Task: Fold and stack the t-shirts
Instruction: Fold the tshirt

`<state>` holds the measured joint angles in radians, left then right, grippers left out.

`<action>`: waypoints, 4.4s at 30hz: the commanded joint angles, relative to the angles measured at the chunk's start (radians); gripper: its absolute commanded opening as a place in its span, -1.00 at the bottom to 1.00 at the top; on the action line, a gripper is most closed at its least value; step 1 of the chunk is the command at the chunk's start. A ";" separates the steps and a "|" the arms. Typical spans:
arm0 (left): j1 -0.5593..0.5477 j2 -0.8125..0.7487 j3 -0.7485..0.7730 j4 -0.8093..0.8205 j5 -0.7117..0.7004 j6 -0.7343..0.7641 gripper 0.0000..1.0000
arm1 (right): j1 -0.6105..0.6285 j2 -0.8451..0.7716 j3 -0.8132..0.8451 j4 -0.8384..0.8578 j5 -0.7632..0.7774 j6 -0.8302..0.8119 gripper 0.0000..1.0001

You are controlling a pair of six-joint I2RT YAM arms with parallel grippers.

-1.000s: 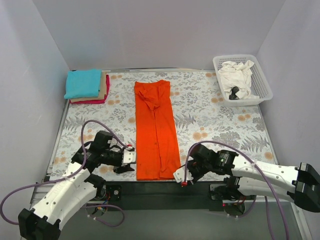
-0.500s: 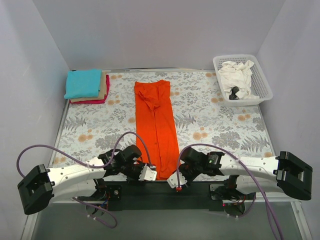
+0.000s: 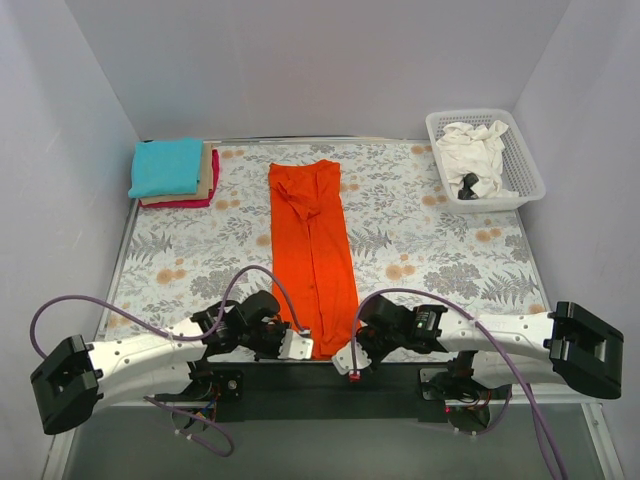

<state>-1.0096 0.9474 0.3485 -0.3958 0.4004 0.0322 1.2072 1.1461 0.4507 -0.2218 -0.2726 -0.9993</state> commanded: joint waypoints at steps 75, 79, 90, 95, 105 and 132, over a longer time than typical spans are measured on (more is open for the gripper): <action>0.669 0.466 0.460 0.069 0.270 0.101 -0.05 | -0.557 0.373 0.534 -0.074 -0.183 -0.111 -0.14; 0.608 0.400 0.356 0.113 0.236 0.127 -0.03 | -0.515 0.385 0.478 -0.056 -0.172 -0.127 -0.12; 0.575 0.439 0.267 0.242 0.149 0.158 -0.03 | -0.480 0.464 0.441 0.004 -0.114 -0.143 -0.09; 0.575 0.488 0.264 0.276 0.124 0.167 -0.09 | -0.472 0.503 0.427 0.022 -0.091 -0.156 -0.24; 0.574 0.452 0.247 0.203 0.161 0.227 -0.87 | -0.462 0.492 0.442 0.003 -0.074 -0.090 -0.97; 0.617 -0.012 0.561 -0.706 0.523 0.396 -1.00 | -0.296 0.012 0.660 -0.372 -0.258 0.243 -0.97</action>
<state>-0.4191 0.9318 0.8669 -1.0073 0.8871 0.3889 0.9165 1.1568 1.0405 -0.5823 -0.5442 -0.7807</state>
